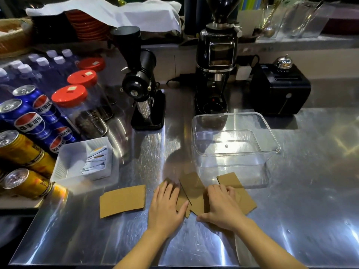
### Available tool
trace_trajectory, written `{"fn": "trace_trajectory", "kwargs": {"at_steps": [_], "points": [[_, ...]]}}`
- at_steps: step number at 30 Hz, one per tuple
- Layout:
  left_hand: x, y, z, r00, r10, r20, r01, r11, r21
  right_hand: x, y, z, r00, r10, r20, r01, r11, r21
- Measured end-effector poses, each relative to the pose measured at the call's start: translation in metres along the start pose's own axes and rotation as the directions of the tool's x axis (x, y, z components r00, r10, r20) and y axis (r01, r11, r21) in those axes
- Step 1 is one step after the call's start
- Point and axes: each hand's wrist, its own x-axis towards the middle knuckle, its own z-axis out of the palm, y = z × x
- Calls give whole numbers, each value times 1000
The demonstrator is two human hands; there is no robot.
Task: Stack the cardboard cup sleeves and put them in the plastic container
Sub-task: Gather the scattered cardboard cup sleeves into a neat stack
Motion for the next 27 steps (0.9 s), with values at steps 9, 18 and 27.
{"fn": "trace_trajectory", "kwargs": {"at_steps": [9, 18, 27], "points": [[-1, 1, -5, 999, -35, -1, 35, 986, -164, 9, 0, -24, 997, 12, -71, -1, 987, 163], [7, 34, -28, 991, 83, 106, 28, 643, -765, 6, -29, -47, 991, 31, -132, 73, 696, 714], [23, 48, -30, 938, -218, 270, 284, 32, -958, -3, -35, -39, 972, 87, -219, 123, 606, 786]]}}
